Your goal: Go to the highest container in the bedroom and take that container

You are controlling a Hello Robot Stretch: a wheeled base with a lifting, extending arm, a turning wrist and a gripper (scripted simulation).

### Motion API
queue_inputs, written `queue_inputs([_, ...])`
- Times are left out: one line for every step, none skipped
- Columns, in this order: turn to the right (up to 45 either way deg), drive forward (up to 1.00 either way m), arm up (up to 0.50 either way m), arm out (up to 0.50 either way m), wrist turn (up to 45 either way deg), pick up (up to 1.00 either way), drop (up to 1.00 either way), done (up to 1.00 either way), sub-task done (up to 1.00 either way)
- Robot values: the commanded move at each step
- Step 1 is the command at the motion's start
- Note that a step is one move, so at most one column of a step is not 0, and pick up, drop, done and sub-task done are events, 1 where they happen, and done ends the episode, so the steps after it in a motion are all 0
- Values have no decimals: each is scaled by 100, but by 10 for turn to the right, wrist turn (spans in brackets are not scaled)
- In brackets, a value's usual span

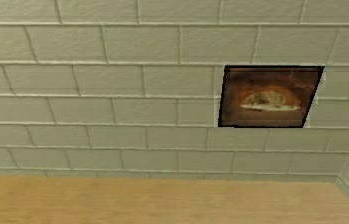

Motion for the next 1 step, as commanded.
queue_inputs([-450,0,0,0,0,0,0,0,0])
